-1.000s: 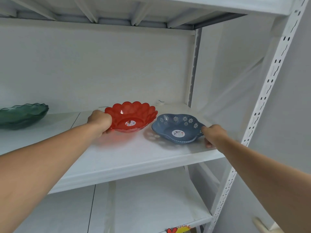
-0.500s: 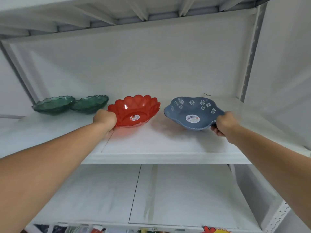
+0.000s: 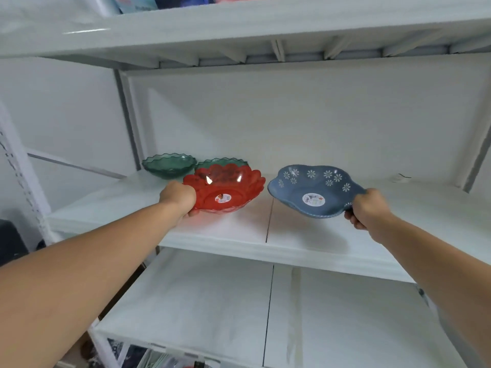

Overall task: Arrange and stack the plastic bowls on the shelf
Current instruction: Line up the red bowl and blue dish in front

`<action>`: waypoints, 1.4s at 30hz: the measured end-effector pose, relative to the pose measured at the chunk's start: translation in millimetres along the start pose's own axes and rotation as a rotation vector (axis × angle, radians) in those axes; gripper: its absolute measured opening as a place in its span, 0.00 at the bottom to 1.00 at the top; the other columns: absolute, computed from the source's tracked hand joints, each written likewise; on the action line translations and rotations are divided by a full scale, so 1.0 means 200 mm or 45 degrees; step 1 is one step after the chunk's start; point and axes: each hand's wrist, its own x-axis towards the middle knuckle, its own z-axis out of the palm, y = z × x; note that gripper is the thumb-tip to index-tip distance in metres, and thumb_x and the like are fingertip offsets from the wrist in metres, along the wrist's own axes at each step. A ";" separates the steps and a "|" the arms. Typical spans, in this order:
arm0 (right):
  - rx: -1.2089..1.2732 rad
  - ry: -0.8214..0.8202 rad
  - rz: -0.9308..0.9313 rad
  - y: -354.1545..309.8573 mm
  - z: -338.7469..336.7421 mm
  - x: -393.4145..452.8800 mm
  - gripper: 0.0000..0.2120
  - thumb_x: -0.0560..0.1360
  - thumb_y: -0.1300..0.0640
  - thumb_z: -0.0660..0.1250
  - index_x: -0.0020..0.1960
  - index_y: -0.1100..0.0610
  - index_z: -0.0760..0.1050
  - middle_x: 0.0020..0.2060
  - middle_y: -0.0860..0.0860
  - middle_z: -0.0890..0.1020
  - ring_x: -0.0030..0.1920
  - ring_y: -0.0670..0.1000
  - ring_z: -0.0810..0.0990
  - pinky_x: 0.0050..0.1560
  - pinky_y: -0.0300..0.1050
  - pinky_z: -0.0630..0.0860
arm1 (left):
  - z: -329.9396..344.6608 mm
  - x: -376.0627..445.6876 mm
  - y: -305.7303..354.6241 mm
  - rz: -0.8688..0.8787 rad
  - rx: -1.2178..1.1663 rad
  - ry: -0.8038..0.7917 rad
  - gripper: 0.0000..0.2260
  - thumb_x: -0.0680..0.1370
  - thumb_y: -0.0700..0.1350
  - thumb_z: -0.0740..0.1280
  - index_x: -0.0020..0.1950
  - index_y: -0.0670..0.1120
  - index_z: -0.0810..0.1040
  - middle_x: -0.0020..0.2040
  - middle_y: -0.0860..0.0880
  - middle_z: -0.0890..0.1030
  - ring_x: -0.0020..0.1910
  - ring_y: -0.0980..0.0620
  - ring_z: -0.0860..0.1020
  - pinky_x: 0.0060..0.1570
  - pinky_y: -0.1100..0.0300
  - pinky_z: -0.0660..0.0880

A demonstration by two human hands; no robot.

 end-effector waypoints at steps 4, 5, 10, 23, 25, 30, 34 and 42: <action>-0.001 0.034 0.015 -0.10 0.30 -0.14 0.17 0.77 0.67 0.50 0.55 0.65 0.77 0.29 0.60 0.79 0.24 0.53 0.70 0.23 0.41 0.67 | -0.25 0.17 -0.07 0.002 -0.039 -0.031 0.11 0.83 0.38 0.61 0.62 0.42 0.80 0.57 0.40 0.85 0.43 0.42 0.85 0.36 0.50 0.85; -0.015 0.043 0.023 -0.12 0.37 -0.16 0.17 0.77 0.67 0.50 0.55 0.65 0.77 0.29 0.60 0.79 0.24 0.52 0.70 0.23 0.40 0.68 | -0.30 0.21 -0.08 0.004 -0.034 -0.032 0.10 0.83 0.38 0.62 0.61 0.42 0.80 0.57 0.40 0.85 0.42 0.42 0.85 0.36 0.51 0.85; -0.041 0.031 0.066 -0.19 0.60 -0.24 0.19 0.76 0.66 0.50 0.58 0.64 0.77 0.32 0.61 0.81 0.26 0.53 0.72 0.25 0.42 0.70 | -0.48 0.38 -0.12 -0.042 -0.003 -0.029 0.09 0.84 0.38 0.62 0.62 0.42 0.77 0.59 0.39 0.84 0.43 0.42 0.84 0.31 0.53 0.83; -0.061 -0.107 0.011 -0.31 0.98 -0.14 0.20 0.76 0.68 0.49 0.60 0.68 0.75 0.32 0.61 0.79 0.25 0.53 0.70 0.23 0.39 0.65 | -0.78 0.67 -0.17 -0.046 0.080 0.075 0.10 0.84 0.40 0.63 0.61 0.40 0.81 0.53 0.40 0.86 0.38 0.43 0.85 0.28 0.57 0.82; -0.072 -0.116 0.012 -0.34 1.05 -0.15 0.20 0.76 0.67 0.49 0.60 0.67 0.75 0.30 0.61 0.79 0.24 0.52 0.69 0.23 0.39 0.65 | -0.83 0.73 -0.16 -0.034 0.075 0.072 0.10 0.84 0.40 0.63 0.61 0.40 0.81 0.52 0.40 0.86 0.39 0.43 0.85 0.26 0.57 0.82; -0.106 -0.099 0.024 -0.39 1.25 -0.20 0.19 0.75 0.68 0.49 0.57 0.67 0.76 0.30 0.61 0.79 0.24 0.53 0.69 0.23 0.39 0.65 | -0.93 0.94 -0.20 -0.038 0.072 0.029 0.10 0.84 0.43 0.65 0.61 0.40 0.81 0.55 0.39 0.86 0.41 0.42 0.85 0.29 0.55 0.83; -0.117 -0.018 0.087 -0.37 1.40 -0.27 0.17 0.76 0.68 0.50 0.56 0.64 0.75 0.31 0.61 0.80 0.25 0.53 0.69 0.21 0.38 0.66 | -1.02 1.16 -0.31 -0.066 0.115 -0.068 0.12 0.85 0.42 0.63 0.65 0.40 0.79 0.56 0.37 0.85 0.41 0.40 0.85 0.33 0.53 0.84; -0.059 0.093 0.233 -0.39 1.62 -0.45 0.18 0.77 0.69 0.50 0.54 0.65 0.78 0.30 0.61 0.79 0.24 0.52 0.69 0.21 0.37 0.65 | -1.12 1.51 -0.47 -0.047 0.168 -0.222 0.13 0.81 0.44 0.64 0.61 0.39 0.81 0.54 0.35 0.85 0.48 0.35 0.86 0.48 0.38 0.85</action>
